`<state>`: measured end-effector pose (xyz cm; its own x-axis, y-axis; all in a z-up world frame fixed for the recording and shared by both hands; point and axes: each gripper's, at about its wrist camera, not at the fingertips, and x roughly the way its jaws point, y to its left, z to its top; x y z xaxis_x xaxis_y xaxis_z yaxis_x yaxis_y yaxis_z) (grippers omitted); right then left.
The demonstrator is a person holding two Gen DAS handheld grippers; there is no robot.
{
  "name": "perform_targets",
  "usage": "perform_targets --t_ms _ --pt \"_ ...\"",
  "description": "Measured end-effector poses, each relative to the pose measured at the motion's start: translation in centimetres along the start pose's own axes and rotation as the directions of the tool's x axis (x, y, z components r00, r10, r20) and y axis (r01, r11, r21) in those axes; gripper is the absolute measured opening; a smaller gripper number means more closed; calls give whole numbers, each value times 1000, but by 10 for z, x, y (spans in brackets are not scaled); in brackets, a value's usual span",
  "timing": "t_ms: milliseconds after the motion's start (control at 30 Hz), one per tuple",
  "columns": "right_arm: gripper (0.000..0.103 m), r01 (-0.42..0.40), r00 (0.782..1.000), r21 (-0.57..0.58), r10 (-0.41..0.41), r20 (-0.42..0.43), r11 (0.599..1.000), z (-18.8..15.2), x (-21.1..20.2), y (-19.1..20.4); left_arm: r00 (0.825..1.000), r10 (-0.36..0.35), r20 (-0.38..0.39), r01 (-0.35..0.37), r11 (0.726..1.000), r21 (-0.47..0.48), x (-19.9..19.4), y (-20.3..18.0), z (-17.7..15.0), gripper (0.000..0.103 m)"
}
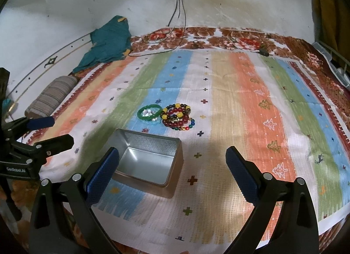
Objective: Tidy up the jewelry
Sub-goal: 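Move both grippers toward the bangle and bracelets beside the silver tin, then lower the left gripper over the green bangle while the right lowers over beaded bracelets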
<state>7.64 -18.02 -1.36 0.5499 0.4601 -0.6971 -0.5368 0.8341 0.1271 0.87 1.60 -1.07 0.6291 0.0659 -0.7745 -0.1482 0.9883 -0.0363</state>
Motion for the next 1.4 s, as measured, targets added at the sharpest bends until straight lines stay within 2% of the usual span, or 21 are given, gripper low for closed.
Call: perform_targets --t_ms 467,767,1000,1200,1400 --pt "99 -5 1000 8 5 -1 1000 5 5 0 1000 9 -2 -9 1000 13 3 1 0 97" --pt "99 6 1000 -6 -6 -27 1000 12 18 2 999 43 -27 -42 999 16 15 10 11 97" --pt "99 31 998 4 -31 -52 1000 23 37 -6 993 94 -73 -94 996 0 37 18 27 97" --pt "99 51 995 17 -49 -82 999 38 62 -14 981 136 -140 -147 987 -72 69 35 44 97" --pt "99 73 991 39 -68 -113 997 46 81 -26 976 121 -182 -140 985 -98 89 44 49 97"
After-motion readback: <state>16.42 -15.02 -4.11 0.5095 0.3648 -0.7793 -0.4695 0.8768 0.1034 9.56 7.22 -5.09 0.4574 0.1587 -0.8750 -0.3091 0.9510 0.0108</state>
